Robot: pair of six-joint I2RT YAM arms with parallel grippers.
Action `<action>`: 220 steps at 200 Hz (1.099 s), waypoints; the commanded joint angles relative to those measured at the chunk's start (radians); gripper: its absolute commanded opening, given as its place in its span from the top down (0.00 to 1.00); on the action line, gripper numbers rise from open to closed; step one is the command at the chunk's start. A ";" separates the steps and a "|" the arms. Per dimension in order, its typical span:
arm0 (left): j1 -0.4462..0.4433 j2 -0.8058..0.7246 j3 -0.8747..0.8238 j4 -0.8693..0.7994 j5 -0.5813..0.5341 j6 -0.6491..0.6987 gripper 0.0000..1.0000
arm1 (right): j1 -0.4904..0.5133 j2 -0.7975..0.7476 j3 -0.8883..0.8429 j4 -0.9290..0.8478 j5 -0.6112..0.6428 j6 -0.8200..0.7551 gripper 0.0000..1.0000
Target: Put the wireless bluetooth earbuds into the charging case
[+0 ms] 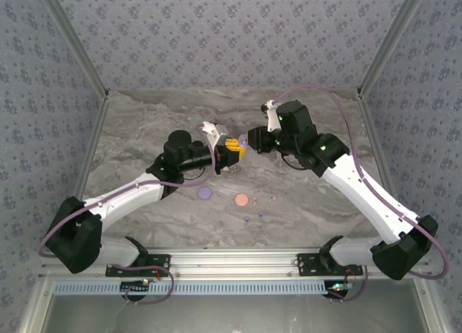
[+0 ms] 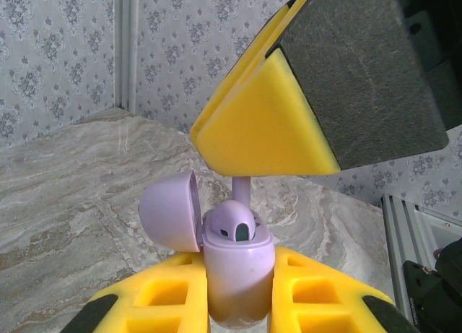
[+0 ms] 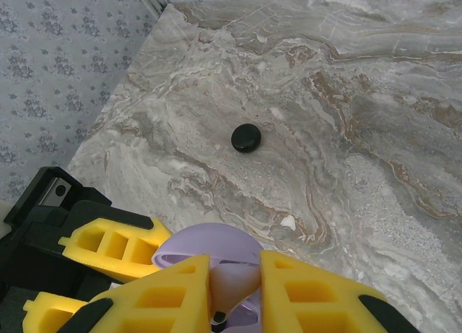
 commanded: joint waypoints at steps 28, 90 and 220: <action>-0.008 -0.014 0.022 0.060 0.015 -0.014 1.00 | 0.012 0.012 0.014 -0.039 0.008 0.011 0.77; -0.008 -0.013 0.022 0.062 0.012 -0.015 1.00 | 0.014 0.014 0.015 -0.078 0.017 0.001 0.76; -0.009 -0.010 0.029 0.085 0.018 -0.027 1.00 | -0.100 -0.083 -0.023 0.039 -0.163 0.036 0.54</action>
